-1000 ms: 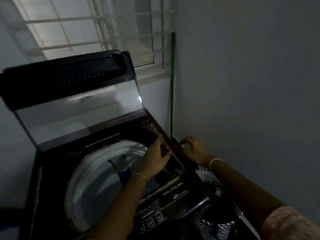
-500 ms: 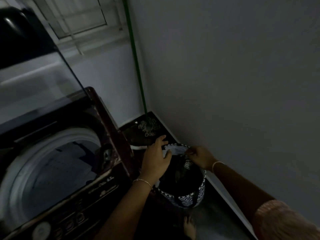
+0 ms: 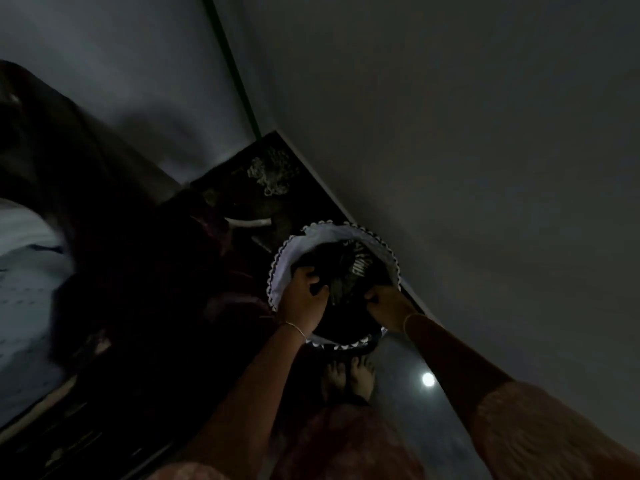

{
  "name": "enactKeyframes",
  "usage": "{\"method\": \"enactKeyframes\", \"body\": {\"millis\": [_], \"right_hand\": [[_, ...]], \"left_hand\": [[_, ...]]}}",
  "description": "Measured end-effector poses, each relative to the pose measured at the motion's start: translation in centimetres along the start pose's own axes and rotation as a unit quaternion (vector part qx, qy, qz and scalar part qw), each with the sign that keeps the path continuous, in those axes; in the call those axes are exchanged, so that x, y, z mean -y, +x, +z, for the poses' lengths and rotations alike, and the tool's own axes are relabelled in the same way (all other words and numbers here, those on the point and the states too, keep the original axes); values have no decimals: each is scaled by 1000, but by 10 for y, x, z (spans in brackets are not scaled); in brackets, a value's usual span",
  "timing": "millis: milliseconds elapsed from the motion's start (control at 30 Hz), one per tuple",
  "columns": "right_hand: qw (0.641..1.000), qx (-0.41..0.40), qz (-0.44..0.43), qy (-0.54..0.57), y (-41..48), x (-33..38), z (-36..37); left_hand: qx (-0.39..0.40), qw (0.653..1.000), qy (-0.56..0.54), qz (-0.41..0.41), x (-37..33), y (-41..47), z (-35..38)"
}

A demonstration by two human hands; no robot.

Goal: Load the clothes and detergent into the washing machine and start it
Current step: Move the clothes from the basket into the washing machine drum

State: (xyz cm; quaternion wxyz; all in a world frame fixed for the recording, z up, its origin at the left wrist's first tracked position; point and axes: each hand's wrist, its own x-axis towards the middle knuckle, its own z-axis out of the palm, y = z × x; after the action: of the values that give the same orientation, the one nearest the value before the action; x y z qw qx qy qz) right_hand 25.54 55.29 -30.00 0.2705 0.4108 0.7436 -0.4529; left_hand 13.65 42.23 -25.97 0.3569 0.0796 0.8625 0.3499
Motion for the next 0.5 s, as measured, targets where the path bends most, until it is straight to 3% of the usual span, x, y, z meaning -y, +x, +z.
{"method": "enactKeyframes", "body": {"millis": [200,500], "right_hand": [[997,4,25,75,86,-4,38],[992,5,66,107,183,-28,70]], "left_hand": [[-9,974,-149,-169,59,72,49],[27,967,-155,-199,112,108,101]]}}
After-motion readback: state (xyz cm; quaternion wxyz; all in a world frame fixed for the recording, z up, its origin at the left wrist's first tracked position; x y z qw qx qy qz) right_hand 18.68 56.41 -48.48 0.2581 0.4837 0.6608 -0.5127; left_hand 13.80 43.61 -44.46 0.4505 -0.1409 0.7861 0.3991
